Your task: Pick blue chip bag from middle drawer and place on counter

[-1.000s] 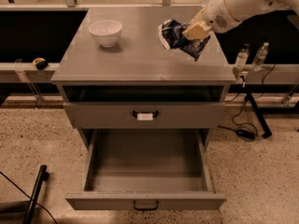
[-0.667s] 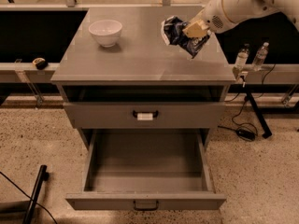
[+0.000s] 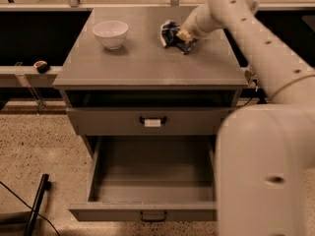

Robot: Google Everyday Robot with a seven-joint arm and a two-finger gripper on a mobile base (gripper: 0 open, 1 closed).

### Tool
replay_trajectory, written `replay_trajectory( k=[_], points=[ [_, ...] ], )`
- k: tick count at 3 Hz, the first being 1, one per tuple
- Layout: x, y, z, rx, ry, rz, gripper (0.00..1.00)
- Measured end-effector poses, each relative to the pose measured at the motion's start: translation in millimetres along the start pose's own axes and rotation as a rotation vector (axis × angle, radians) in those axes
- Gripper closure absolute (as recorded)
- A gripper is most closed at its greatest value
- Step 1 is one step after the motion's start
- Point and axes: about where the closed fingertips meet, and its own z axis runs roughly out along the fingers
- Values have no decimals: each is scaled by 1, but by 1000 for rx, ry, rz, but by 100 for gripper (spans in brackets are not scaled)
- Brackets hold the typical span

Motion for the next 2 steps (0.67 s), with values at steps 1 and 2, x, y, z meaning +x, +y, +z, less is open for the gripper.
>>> replay_trajectory(
  k=[1, 2],
  points=[
    [-12, 5, 25, -25, -2, -19, 100],
    [-18, 7, 31, -37, -3, -30, 98]
  ],
)
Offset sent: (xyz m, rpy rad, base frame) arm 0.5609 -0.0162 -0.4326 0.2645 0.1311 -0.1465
